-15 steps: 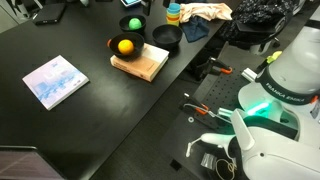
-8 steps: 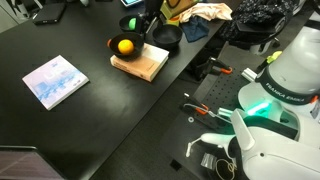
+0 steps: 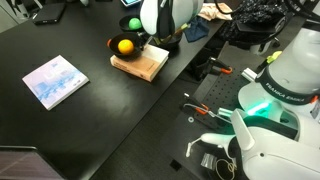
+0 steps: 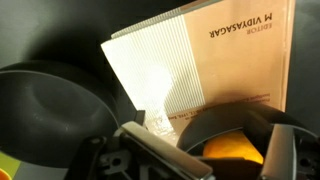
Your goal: Pick up the black bowl on top of the book and put it in the empty black bowl then open the orange book and flip the pages.
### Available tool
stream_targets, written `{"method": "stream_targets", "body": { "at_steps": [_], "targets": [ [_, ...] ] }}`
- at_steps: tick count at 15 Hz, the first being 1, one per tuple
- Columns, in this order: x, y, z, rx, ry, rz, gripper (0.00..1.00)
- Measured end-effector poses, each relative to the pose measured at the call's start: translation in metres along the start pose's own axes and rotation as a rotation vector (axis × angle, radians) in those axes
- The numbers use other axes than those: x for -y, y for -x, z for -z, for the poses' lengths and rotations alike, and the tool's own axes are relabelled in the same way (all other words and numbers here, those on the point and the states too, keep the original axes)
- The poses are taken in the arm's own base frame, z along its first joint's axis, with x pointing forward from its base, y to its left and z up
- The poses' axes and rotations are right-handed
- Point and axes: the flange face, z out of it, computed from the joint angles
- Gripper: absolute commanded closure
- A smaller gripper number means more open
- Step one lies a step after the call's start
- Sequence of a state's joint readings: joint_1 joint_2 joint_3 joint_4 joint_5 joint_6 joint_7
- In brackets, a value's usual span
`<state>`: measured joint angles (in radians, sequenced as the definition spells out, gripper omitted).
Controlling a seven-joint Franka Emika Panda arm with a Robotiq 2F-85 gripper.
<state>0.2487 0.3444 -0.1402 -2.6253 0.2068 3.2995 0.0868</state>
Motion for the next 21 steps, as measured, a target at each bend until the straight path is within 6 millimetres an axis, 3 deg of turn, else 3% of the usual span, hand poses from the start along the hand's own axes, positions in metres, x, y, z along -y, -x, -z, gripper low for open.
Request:
{"method": "stream_targets", "body": {
  "at_steps": [4, 8, 11, 15, 21],
  "targets": [
    [0.026, -0.031, -0.013, 0.038, -0.014, -0.104, 0.00],
    [0.050, -0.077, 0.024, 0.155, -0.099, -0.155, 0.00],
    [0.048, -0.098, 0.046, 0.196, -0.112, -0.187, 0.00],
    [0.040, -0.096, 0.034, 0.247, -0.067, -0.233, 0.00],
    [0.029, -0.103, -0.007, 0.183, 0.044, -0.338, 0.00]
  ]
}}
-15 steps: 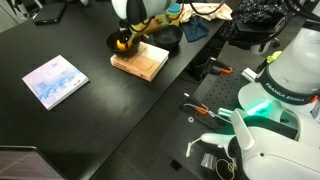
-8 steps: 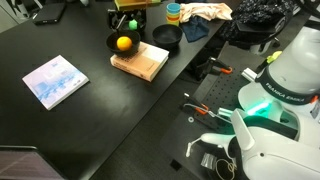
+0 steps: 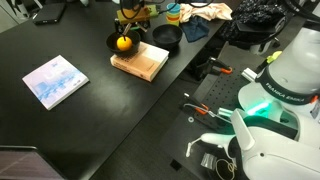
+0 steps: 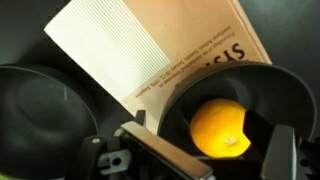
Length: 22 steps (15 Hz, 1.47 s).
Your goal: Pick up the black bowl on top of the book and put it in the empty black bowl then open the orange book and flip the pages.
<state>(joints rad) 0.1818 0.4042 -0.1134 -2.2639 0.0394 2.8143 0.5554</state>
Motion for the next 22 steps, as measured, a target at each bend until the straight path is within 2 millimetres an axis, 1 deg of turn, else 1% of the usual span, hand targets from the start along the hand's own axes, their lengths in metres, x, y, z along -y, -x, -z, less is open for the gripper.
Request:
{"method": "stream_targets", "body": {
  "at_steps": [3, 4, 5, 6, 8, 12, 14, 16, 17, 18, 19, 20, 22],
  "targets": [
    [-0.004, -0.002, -0.025, -0.034, 0.071, -0.061, 0.00],
    [-0.005, -0.001, -0.032, -0.037, 0.091, -0.077, 0.25],
    [-0.005, 0.001, -0.037, -0.041, 0.104, -0.088, 0.26],
    [-0.005, 0.003, -0.040, -0.048, 0.111, -0.095, 0.32],
    [-0.001, 0.005, -0.042, -0.066, 0.115, -0.100, 0.49],
    [0.011, 0.009, -0.037, -0.114, 0.115, -0.084, 0.80],
    [0.012, 0.013, -0.036, -0.126, 0.125, -0.083, 0.94],
    [0.005, 0.019, -0.039, -0.129, 0.145, -0.091, 0.98],
    [0.001, 0.020, -0.039, -0.139, 0.151, -0.099, 0.98],
    [-0.002, 0.019, -0.037, -0.154, 0.147, -0.112, 0.96],
    [-0.005, 0.018, -0.035, -0.162, 0.148, -0.125, 0.98],
    [-0.008, 0.016, -0.032, -0.175, 0.142, -0.141, 0.97],
    [-0.016, 0.013, -0.024, -0.195, 0.129, -0.174, 0.98]
  ]
}}
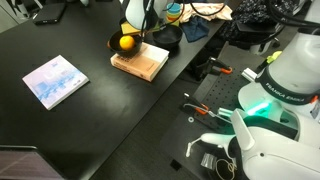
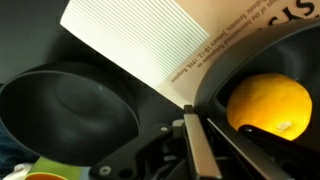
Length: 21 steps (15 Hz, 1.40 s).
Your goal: Pick up the black bowl on top of the book and put it in the empty black bowl then open the orange book and flip the pages.
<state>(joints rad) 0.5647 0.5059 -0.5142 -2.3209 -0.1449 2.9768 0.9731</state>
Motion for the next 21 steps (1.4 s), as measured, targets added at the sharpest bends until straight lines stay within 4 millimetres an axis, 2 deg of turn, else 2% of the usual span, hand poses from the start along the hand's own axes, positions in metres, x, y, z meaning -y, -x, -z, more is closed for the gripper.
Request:
{"method": "stream_targets", "body": {
  "at_steps": [2, 6, 10, 16, 18, 21],
  "targets": [
    [-0.013, -0.006, 0.004, -0.002, -0.006, -0.058, 0.97],
    [-0.051, -0.013, 0.004, 0.015, -0.023, -0.210, 0.97],
    [-0.088, -0.030, 0.013, -0.020, -0.067, -0.352, 0.97],
    [-0.136, -0.053, 0.027, -0.070, -0.066, -0.461, 0.97],
    [-0.152, -0.052, 0.026, -0.076, -0.038, -0.475, 0.97],
    [-0.163, -0.036, 0.021, -0.057, -0.007, -0.472, 0.97]
  ]
}}
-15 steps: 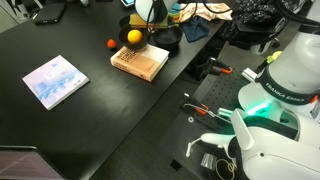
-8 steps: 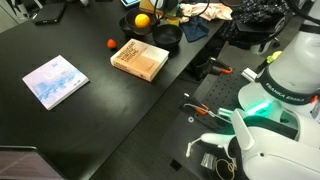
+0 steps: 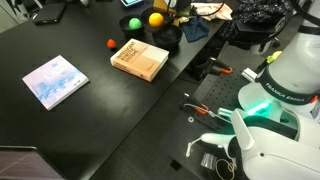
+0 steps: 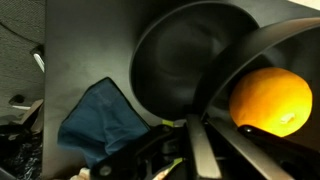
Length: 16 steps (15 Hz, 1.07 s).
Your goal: Pick up the black bowl on top of the book and put it in the empty black bowl then open the orange book and flip the pages.
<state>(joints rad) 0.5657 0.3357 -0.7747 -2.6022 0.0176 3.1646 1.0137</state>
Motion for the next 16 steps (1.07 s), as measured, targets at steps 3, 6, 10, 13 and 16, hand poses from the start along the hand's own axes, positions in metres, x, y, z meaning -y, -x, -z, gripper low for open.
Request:
{"method": "stream_targets", "body": {
  "at_steps": [3, 6, 10, 13, 16],
  "targets": [
    [-0.008, 0.019, -0.003, 0.022, 0.022, 0.026, 0.97],
    [-0.016, 0.029, -0.005, 0.031, 0.040, 0.040, 0.97],
    [-0.032, 0.021, -0.006, 0.016, 0.071, 0.024, 0.97],
    [-0.047, 0.017, -0.009, 0.013, 0.099, 0.014, 0.70],
    [-0.053, 0.019, -0.011, 0.016, 0.113, 0.012, 0.47]
  ]
}}
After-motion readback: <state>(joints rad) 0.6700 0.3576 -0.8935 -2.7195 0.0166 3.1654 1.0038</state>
